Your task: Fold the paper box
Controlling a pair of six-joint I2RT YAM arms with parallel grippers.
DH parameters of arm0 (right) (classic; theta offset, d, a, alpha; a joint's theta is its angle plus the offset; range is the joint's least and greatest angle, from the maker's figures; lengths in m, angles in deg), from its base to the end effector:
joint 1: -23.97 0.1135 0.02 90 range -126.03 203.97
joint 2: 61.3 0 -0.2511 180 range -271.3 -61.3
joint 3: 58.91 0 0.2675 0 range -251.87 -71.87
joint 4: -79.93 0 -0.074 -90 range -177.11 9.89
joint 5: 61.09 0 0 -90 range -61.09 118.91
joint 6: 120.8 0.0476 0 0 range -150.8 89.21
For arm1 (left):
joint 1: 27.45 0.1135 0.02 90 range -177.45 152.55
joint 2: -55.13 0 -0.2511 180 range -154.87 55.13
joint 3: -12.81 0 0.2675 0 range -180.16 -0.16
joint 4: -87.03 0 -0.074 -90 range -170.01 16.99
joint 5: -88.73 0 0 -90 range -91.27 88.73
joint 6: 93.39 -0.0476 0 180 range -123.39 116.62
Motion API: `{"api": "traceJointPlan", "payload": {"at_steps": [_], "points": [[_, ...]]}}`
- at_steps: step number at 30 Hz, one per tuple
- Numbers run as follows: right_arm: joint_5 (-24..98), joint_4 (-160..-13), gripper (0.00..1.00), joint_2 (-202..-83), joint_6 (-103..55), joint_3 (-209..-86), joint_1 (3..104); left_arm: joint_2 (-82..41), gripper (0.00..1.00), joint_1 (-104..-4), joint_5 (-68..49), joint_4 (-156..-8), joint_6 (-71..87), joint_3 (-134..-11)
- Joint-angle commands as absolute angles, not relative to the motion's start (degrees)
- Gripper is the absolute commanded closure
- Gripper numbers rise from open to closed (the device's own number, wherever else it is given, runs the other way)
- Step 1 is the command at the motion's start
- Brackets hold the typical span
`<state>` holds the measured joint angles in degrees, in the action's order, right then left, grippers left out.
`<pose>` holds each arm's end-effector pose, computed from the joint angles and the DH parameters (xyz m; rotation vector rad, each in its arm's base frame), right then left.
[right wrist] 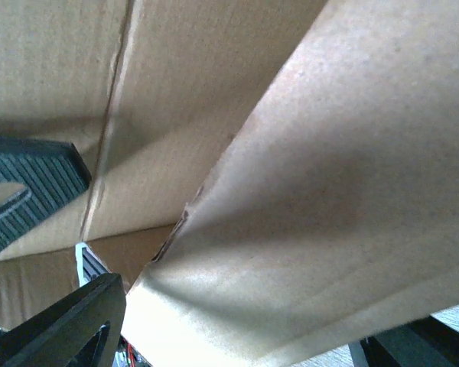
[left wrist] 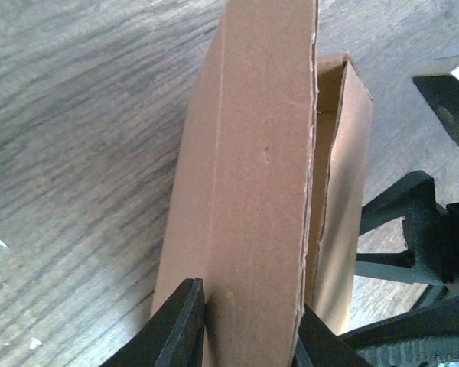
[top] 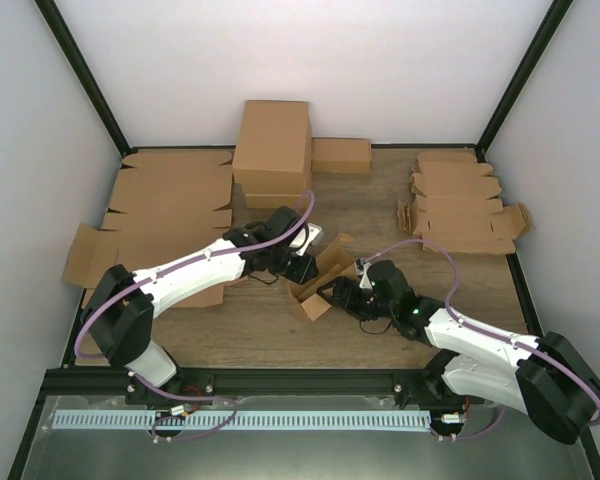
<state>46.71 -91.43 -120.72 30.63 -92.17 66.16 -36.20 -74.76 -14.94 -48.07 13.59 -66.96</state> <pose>0.1609 0.1655 0.1436 0.2143 2.4796 1.2594 0.2320 -0.2681 0.2107 0.7956 2.5647 -0.7026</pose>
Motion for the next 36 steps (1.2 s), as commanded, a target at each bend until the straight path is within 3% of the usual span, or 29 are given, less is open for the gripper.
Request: {"api": "traceJointPlan", "payload": {"at_steps": [1, 6, 11, 15, 20, 36], "points": [[46.18, -93.74, 0.2, -120.98, 30.44, -94.64, 66.51, -35.23, 0.74, -75.7, -20.49, -50.53, 12.29, -65.24], [45.35, -92.96, 0.2, -121.63, 29.26, -95.72, 66.5, -34.46, 0.65, -75.67, -24.11, -51.02, 11.61, -63.48], [46.55, -99.41, 0.17, -118.32, 27.06, -92.62, 66.51, -34.56, 0.48, -75.63, -27.77, -51.91, 11.2, -62.27], [44.11, -102.28, 0.26, -113.52, 27.3, -88.75, 66.49, -34.3, 0.42, -75.62, -27.44, -52.04, 11.33, -61.98], [42.59, -102.93, 0.51, -112.04, 28.46, -86.39, 66.42, -34.81, 0.42, -75.61, -27.65, -52.89, 12.11, -61.62], [46.89, -104.19, 0.62, -123.5, 26.77, -87.37, 66.42, -36.14, 0.51, -75.61, -27.81, -54.53, 12.84, -59.67]]}}
